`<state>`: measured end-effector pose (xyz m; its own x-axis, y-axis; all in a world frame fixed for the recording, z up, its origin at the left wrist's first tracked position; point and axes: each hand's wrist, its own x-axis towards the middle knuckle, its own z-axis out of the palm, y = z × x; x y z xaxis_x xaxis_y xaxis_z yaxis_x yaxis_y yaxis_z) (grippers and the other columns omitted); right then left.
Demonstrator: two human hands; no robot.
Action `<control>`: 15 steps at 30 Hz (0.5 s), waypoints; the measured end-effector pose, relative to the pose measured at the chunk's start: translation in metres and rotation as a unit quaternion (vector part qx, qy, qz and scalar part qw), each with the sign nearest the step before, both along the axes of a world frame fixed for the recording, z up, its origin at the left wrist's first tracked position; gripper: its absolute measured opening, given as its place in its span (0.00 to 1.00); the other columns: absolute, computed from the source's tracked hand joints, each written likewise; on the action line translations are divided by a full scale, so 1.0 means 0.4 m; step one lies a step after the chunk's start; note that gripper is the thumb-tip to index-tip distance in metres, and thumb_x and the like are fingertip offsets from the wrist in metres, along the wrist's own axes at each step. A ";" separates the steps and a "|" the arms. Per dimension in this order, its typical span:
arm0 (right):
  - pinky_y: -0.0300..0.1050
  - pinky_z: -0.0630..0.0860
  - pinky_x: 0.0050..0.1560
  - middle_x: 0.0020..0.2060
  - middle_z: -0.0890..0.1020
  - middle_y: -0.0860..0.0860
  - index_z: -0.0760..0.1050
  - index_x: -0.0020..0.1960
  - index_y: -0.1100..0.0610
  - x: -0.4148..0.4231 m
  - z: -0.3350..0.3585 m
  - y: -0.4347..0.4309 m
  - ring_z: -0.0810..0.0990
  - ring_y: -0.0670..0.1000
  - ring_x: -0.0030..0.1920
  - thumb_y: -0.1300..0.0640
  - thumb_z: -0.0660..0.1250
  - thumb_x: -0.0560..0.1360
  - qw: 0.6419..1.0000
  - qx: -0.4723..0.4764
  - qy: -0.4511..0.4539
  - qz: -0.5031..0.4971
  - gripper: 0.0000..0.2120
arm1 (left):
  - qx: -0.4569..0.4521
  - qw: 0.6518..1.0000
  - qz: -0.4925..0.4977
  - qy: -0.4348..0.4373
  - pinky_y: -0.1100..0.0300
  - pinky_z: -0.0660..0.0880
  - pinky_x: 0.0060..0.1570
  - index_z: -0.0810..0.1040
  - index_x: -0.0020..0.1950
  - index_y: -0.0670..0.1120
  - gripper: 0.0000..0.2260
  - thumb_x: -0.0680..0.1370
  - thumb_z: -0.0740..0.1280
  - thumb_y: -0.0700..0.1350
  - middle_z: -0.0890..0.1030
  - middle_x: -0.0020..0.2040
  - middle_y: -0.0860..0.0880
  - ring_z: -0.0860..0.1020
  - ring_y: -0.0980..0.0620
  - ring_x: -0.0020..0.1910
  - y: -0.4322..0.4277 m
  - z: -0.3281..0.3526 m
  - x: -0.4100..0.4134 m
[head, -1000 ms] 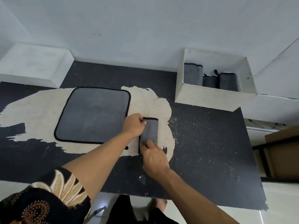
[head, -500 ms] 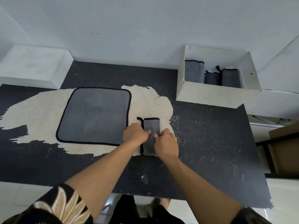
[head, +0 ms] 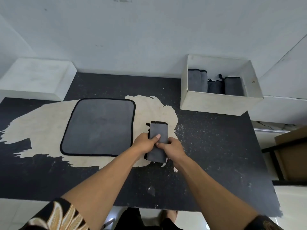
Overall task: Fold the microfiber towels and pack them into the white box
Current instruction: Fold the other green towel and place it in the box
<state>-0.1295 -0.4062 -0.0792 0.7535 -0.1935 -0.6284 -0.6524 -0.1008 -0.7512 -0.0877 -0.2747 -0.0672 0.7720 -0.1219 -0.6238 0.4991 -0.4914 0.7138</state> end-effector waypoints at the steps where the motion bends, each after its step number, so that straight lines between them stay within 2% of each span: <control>1: 0.56 0.82 0.51 0.48 0.84 0.56 0.77 0.51 0.57 0.005 0.011 -0.005 0.84 0.54 0.47 0.56 0.76 0.69 0.998 0.051 -0.009 -0.027 0.14 | -0.024 1.000 -0.002 -0.018 0.48 0.78 0.57 0.79 0.55 0.48 0.14 0.79 0.66 0.57 0.83 0.55 0.48 0.81 0.49 0.52 -0.002 0.015 0.006; 3: 0.57 0.82 0.52 0.51 0.84 0.57 0.76 0.54 0.58 0.021 0.039 -0.016 0.85 0.54 0.48 0.57 0.76 0.71 0.989 0.125 -0.032 -0.073 0.15 | -0.053 0.997 -0.009 -0.061 0.46 0.77 0.58 0.77 0.60 0.48 0.14 0.81 0.63 0.55 0.82 0.57 0.48 0.80 0.49 0.54 -0.012 0.052 0.026; 6: 0.52 0.83 0.46 0.49 0.86 0.50 0.78 0.57 0.54 0.057 0.093 -0.025 0.85 0.49 0.49 0.48 0.72 0.75 0.968 0.201 -0.074 -0.129 0.15 | -0.042 0.990 -0.048 -0.127 0.47 0.77 0.57 0.74 0.60 0.48 0.12 0.82 0.59 0.54 0.80 0.55 0.50 0.79 0.51 0.53 -0.033 0.115 0.069; 8: 0.49 0.83 0.44 0.48 0.86 0.48 0.79 0.57 0.53 0.088 0.134 -0.027 0.85 0.48 0.48 0.46 0.68 0.77 0.969 0.169 -0.108 -0.142 0.14 | -0.026 0.984 -0.075 -0.157 0.47 0.77 0.54 0.72 0.58 0.47 0.12 0.83 0.58 0.54 0.80 0.54 0.49 0.78 0.51 0.51 -0.052 0.154 0.099; 12: 0.53 0.82 0.51 0.48 0.84 0.54 0.78 0.54 0.56 0.142 0.210 -0.052 0.84 0.53 0.49 0.50 0.65 0.80 0.956 0.057 -0.162 -0.237 0.10 | 0.002 0.968 -0.161 -0.195 0.50 0.77 0.50 0.68 0.57 0.46 0.14 0.81 0.60 0.56 0.78 0.53 0.49 0.78 0.49 0.50 -0.109 0.234 0.147; 15: 0.45 0.79 0.45 0.49 0.82 0.52 0.74 0.53 0.55 0.171 0.260 -0.107 0.82 0.51 0.49 0.50 0.65 0.79 0.955 0.003 -0.182 -0.232 0.09 | 0.017 0.956 -0.200 -0.216 0.51 0.76 0.47 0.67 0.56 0.45 0.12 0.82 0.59 0.54 0.78 0.52 0.47 0.78 0.47 0.49 -0.169 0.281 0.182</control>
<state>-0.0611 -0.4491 0.0250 0.7563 -0.5571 -0.3431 -0.3207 0.1415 -0.9366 -0.0149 -0.3425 0.0451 0.8547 -0.4459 -0.2660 -0.0706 -0.6074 0.7912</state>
